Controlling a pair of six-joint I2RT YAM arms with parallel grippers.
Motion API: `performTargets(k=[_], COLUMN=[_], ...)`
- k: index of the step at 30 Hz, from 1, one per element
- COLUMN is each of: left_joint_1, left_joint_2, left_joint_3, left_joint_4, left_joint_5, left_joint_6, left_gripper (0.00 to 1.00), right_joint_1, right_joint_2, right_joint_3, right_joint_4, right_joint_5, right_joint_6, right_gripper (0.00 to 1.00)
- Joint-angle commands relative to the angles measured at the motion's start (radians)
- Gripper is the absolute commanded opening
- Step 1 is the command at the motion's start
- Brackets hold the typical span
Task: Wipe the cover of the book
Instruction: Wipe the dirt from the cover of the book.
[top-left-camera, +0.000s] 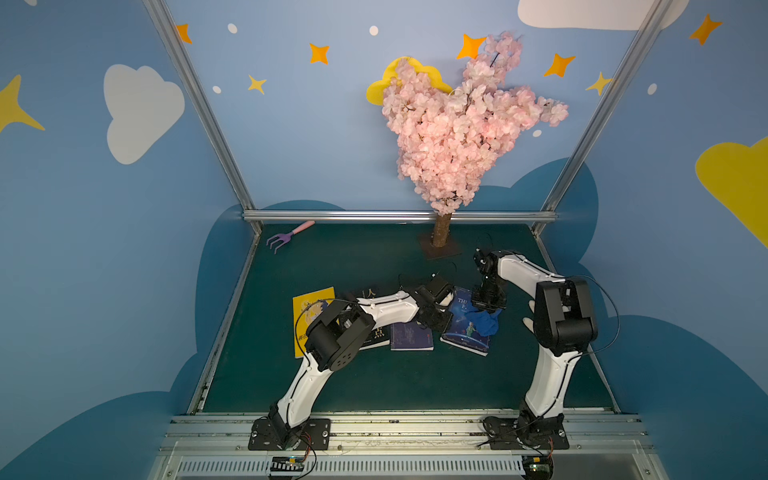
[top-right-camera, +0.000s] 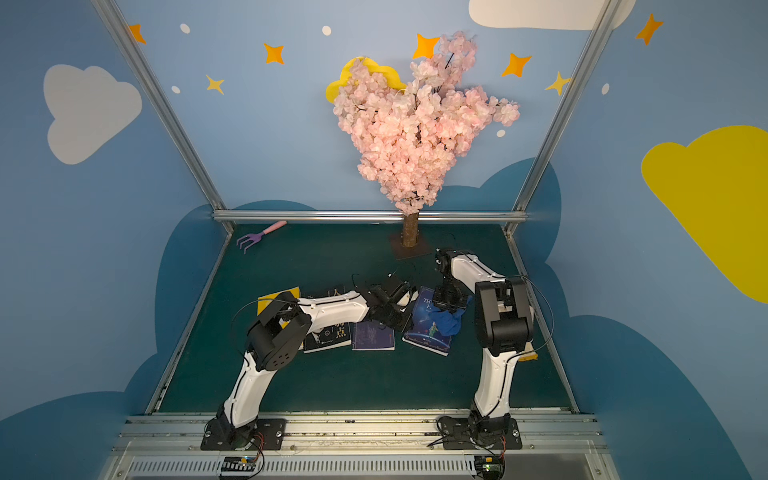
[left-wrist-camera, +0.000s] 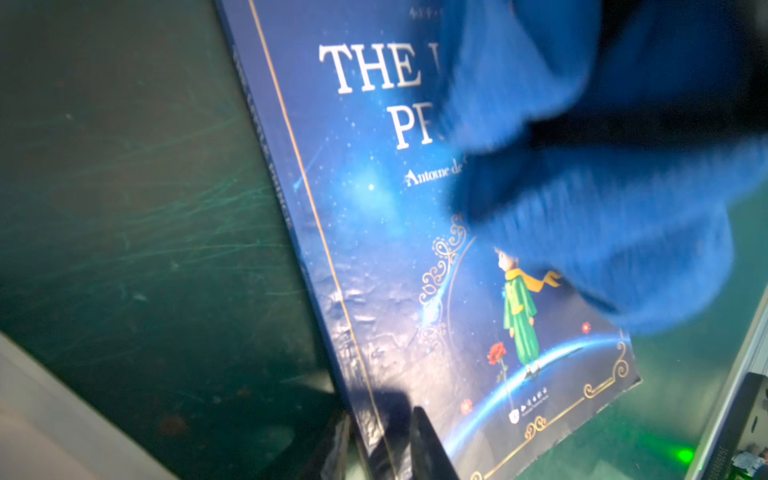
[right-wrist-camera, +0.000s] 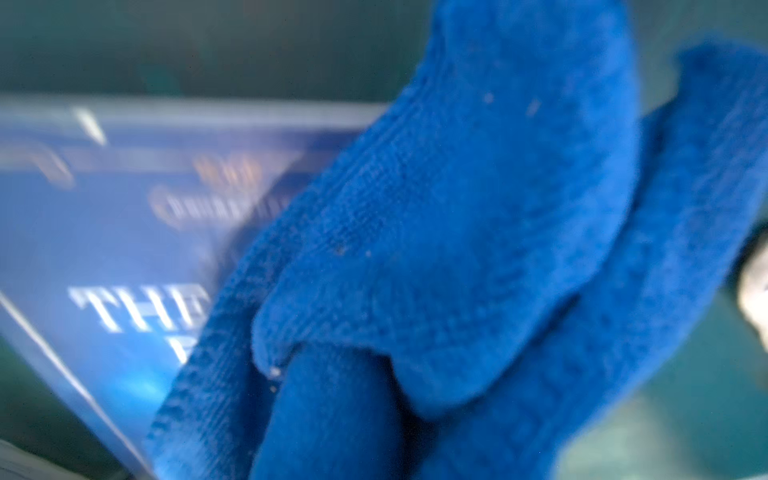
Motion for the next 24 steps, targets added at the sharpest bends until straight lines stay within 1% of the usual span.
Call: performTargets(k=[1,3,5,8,11,12,15,18,20,22,24], left_joint_1=[-0.01,-0.011,-0.01,-0.011,-0.011,-0.009,-0.01,-0.012,-0.014,-0.015,-0.018], left_joint_2=[0.052,0.05,0.047,0.04,0.036,0.036,0.034,0.03,0.026,0.026,0.025], left_joint_3=[-0.045,-0.045,-0.048,-0.052,-0.054,-0.055,-0.056,-0.064,-0.071,-0.069,-0.068], left_joint_4=[-0.128,-0.128,-0.128,-0.129,-0.129,-0.131,-0.129,-0.12,-0.107,-0.106,-0.107], left_joint_5=[0.032,0.033,0.029,0.021,0.016,0.017,0.016,0.012,0.019,0.028,0.03], left_joint_6=[-0.013,-0.012,-0.012,-0.011,-0.011,-0.012,-0.011,-0.014,-0.018,-0.019,-0.021], left_gripper=[0.28,0.27,0.27,0.27,0.27,0.27,0.27,0.25,0.25,0.25,0.25], right_joint_1=[0.024,0.057,0.102,0.18,0.202,0.196,0.143,0.077,0.037,0.013,0.012], right_joint_2=[0.025,-0.016,-0.081,-0.182,-0.212,-0.203,-0.121,-0.018,0.065,0.121,0.141], right_joint_3=[-0.041,-0.127,-0.247,-0.382,-0.407,-0.39,-0.267,-0.112,0.019,0.111,0.156], right_joint_4=[0.023,0.055,0.095,0.129,0.136,0.13,0.09,0.058,0.006,-0.032,-0.052], right_joint_5=[-0.004,-0.013,-0.039,-0.036,-0.036,-0.025,-0.015,-0.017,-0.011,-0.01,-0.012], right_joint_6=[-0.004,0.014,0.039,0.084,0.094,0.087,0.053,0.023,0.012,0.004,0.002], right_gripper=[0.0,0.0,0.0,0.0,0.0,0.0,0.0,0.0,0.0,0.0,0.0])
